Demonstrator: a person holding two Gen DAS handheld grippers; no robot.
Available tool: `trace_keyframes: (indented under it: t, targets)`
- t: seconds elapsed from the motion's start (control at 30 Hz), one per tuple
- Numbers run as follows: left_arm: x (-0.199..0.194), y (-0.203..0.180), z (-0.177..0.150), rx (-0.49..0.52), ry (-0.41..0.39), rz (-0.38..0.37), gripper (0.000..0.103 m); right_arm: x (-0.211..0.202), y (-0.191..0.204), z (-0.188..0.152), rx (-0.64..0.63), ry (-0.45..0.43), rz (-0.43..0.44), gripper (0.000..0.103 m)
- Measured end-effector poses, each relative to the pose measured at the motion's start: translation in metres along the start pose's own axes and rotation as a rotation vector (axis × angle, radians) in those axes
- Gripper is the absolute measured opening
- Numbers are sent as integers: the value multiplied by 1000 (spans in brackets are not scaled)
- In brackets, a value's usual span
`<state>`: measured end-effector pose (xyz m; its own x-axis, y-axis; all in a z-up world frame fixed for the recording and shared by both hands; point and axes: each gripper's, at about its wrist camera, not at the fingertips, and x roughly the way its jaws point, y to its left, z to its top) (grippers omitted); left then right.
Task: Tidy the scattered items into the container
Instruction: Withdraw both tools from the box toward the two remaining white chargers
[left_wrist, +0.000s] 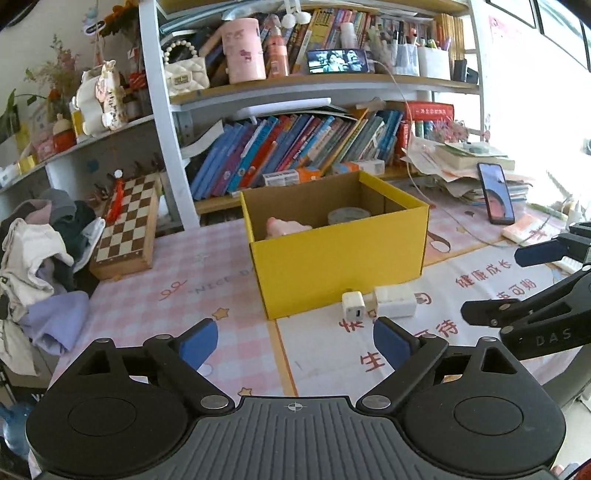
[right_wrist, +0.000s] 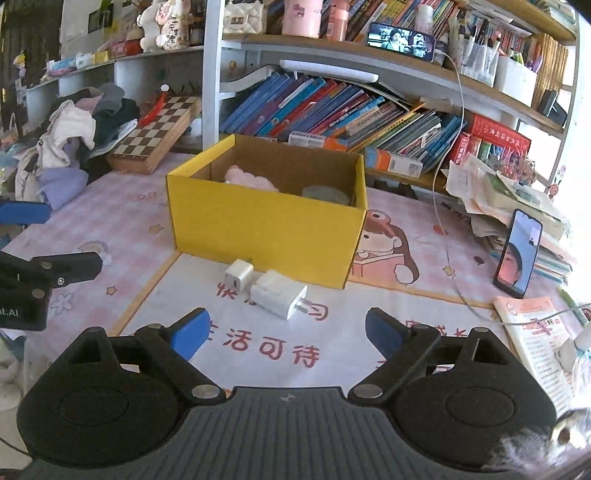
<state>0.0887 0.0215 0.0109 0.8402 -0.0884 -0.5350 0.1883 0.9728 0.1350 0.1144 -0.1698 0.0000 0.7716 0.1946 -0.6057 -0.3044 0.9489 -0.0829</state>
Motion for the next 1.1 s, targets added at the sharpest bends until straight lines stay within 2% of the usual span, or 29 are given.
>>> trace_keyframes:
  t: [0.27, 0.53, 0.93, 1.1]
  targets:
    - [1, -4, -5, 1, 22, 1, 95, 2, 7, -9, 11, 24, 21, 92]
    - [1, -4, -16, -69, 52, 4, 98, 1, 9, -20, 51, 44, 17, 93]
    - [3, -7, -21, -70, 83, -1, 98, 3, 8, -24, 80, 62, 19, 94]
    - [5, -5, -21, -86, 90, -32, 98, 4, 7, -24, 88, 69, 22, 94]
